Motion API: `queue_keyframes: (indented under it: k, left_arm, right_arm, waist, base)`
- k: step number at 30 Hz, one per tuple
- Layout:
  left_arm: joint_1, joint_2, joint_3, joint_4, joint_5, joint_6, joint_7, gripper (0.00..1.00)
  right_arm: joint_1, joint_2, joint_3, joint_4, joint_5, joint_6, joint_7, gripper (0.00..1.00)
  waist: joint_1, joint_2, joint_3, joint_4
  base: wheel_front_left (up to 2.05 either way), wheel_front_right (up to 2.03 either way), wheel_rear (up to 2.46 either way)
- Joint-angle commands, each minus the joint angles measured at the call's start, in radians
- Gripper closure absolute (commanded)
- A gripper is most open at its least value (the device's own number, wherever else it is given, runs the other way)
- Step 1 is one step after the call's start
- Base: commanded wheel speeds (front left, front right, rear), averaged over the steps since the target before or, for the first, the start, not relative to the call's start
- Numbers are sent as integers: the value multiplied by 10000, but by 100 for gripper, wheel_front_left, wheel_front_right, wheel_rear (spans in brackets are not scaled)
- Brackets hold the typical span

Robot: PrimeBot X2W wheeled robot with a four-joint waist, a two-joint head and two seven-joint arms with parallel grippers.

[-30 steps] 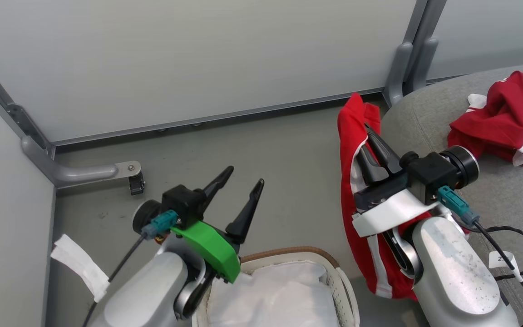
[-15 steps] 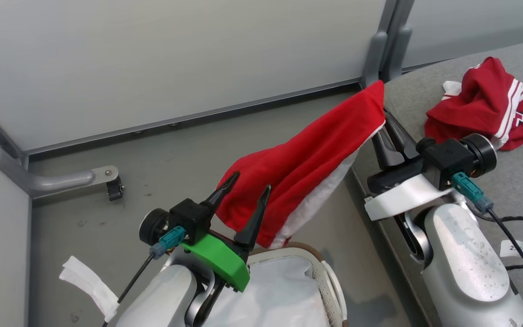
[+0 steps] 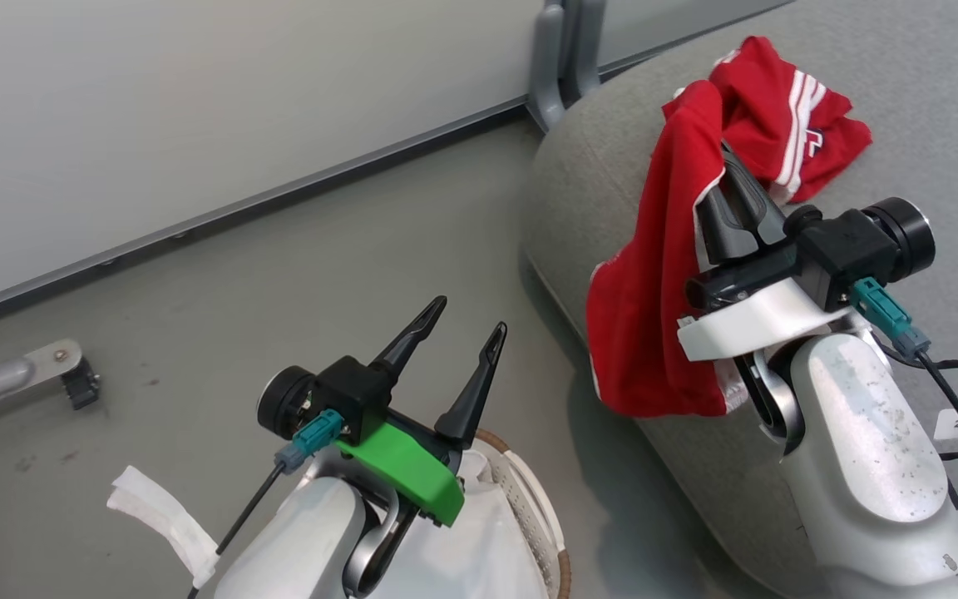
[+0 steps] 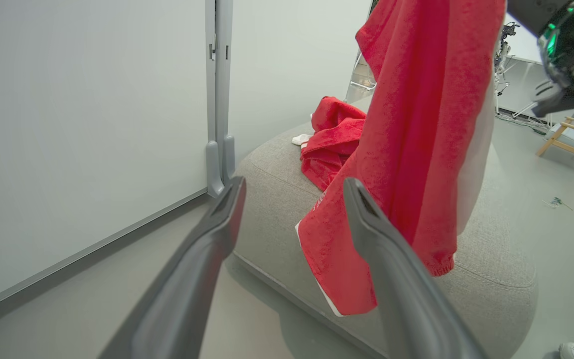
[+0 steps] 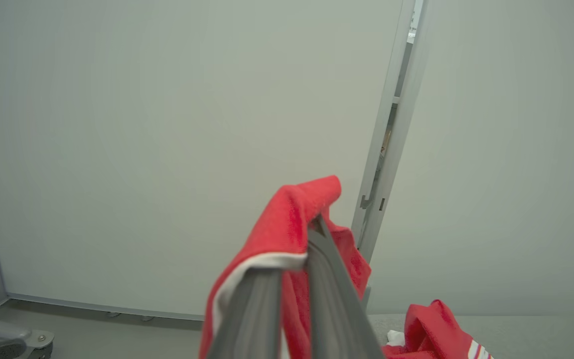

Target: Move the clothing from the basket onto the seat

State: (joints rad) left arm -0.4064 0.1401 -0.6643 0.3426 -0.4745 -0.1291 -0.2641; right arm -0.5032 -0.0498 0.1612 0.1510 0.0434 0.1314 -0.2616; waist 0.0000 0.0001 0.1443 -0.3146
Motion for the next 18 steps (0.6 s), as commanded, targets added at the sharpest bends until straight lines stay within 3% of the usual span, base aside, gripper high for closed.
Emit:
queue_keyframes:
  k: [1,9,18]
  left_arm:
    - [-179,80,-28,-17,97,-22,-4,0]
    - [-351,268,-308,-69,240,-21,-3,0]
    - [-447,505,-416,-149,260,-20,-5,0]
  right_arm:
    - [-6,-13,-65,-65,70,-13,-53,100]
    - [156,-9,-522,-144,169,-13,-53,100]
    - [-917,-18,-703,291,-512,-14,-53,100]
  waist:
    - [0,-1,612,-1107]
    - [0,-1,1006,-1878]
    - [0,-1,1448,-1796]
  base:
    - [0,0,0]
    - [0,0,0]
    - [0,0,0]
